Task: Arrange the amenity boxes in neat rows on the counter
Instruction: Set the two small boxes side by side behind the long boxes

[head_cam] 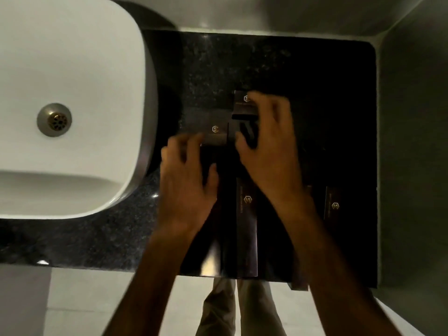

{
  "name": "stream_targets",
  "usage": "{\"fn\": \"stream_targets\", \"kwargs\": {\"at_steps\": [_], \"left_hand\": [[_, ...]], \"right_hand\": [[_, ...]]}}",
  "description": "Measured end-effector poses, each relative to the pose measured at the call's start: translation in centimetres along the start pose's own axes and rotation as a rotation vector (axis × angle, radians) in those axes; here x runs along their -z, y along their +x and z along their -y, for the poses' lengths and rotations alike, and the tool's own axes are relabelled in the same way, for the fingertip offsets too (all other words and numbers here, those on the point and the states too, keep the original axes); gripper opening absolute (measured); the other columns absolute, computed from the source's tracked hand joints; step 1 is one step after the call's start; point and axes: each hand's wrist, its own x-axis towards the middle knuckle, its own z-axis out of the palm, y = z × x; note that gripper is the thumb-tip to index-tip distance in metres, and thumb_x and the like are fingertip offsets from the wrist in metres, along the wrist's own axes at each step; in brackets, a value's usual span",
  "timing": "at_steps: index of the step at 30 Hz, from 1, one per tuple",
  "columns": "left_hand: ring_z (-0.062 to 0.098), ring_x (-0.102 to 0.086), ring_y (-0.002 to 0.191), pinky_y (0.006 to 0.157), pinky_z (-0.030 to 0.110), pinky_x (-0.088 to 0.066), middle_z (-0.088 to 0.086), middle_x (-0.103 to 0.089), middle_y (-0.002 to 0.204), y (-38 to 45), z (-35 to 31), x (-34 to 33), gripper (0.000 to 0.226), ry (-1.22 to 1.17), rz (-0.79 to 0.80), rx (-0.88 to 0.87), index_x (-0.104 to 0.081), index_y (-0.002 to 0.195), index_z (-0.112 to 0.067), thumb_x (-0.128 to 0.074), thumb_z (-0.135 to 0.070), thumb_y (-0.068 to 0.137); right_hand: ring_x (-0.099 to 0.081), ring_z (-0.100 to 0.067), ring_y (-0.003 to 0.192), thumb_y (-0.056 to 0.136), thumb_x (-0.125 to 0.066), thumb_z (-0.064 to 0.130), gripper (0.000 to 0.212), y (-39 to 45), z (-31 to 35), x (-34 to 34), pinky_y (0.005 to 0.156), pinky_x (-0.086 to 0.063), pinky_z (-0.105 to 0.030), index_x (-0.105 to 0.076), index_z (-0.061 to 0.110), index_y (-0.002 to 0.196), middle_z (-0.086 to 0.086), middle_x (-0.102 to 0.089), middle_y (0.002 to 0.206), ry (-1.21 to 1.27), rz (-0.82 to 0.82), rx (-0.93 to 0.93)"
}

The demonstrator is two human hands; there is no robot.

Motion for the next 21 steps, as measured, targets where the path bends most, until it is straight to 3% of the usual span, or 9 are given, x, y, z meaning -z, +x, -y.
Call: {"fn": "stream_targets", "kwargs": {"at_steps": [3, 5, 8, 10, 18, 21], "left_hand": [[0.037, -0.035, 0.129, 0.101, 0.05, -0.041, 0.012, -0.031, 0.151, 5.0, 0.6, 0.0, 0.085, 0.251, 0.161, -0.134, -0.028, 0.151, -0.021, -0.071, -0.023, 0.078], [0.037, -0.032, 0.132, 0.104, 0.052, -0.042, 0.011, -0.028, 0.153, 6.5, 1.2, -0.4, 0.092, 0.309, 0.285, -0.141, -0.023, 0.154, -0.021, -0.075, -0.027, 0.078], [0.036, -0.033, 0.13, 0.103, 0.053, -0.044, 0.01, -0.032, 0.149, 7.4, 1.8, -0.9, 0.08, 0.308, 0.316, -0.163, -0.037, 0.146, -0.022, -0.078, -0.03, 0.078], [0.035, -0.034, 0.127, 0.102, 0.051, -0.045, 0.01, -0.036, 0.145, 7.5, 2.1, -1.0, 0.072, 0.276, 0.298, -0.171, -0.044, 0.139, -0.023, -0.079, -0.031, 0.077], [0.031, -0.035, 0.125, 0.102, 0.04, -0.041, 0.007, -0.04, 0.139, 7.6, 2.7, -1.1, 0.069, 0.214, 0.271, -0.182, -0.047, 0.135, -0.025, -0.08, -0.031, 0.075], [0.032, -0.036, 0.125, 0.104, 0.04, -0.04, 0.007, -0.041, 0.14, 7.5, 2.7, -1.3, 0.069, 0.214, 0.268, -0.166, -0.047, 0.136, -0.025, -0.08, -0.03, 0.075]], "right_hand": [[-0.034, -0.028, 0.141, 0.08, -0.079, 0.022, 0.088, 5.8, -1.0, -1.7, 0.104, -0.042, -0.03, -0.032, 0.023, 0.154, -0.008, -0.027, 0.158, -0.206, 0.191, 0.029], [-0.035, -0.03, 0.14, 0.08, -0.081, 0.024, 0.085, 7.6, -1.9, -2.3, 0.107, -0.045, -0.041, -0.036, 0.021, 0.152, -0.008, -0.03, 0.156, -0.297, 0.251, 0.023], [-0.044, -0.026, 0.131, 0.078, -0.083, 0.023, 0.066, 7.2, -2.9, -2.1, 0.103, -0.048, -0.037, -0.053, 0.018, 0.137, -0.006, -0.045, 0.142, -0.277, 0.179, 0.07], [-0.048, -0.024, 0.127, 0.075, -0.085, 0.02, 0.064, 5.4, -3.5, -1.6, 0.099, -0.042, -0.029, -0.057, 0.018, 0.132, -0.005, -0.048, 0.137, -0.245, 0.168, 0.105], [-0.045, -0.022, 0.132, 0.074, -0.086, 0.023, 0.074, 0.7, -4.4, -0.2, 0.1, -0.037, -0.026, -0.052, 0.019, 0.139, -0.004, -0.043, 0.144, -0.198, 0.267, 0.112], [-0.047, -0.02, 0.132, 0.076, -0.084, 0.021, 0.063, 0.7, -4.3, 0.1, 0.103, -0.038, -0.024, -0.057, 0.017, 0.132, -0.003, -0.045, 0.143, -0.179, 0.274, 0.098]]}}
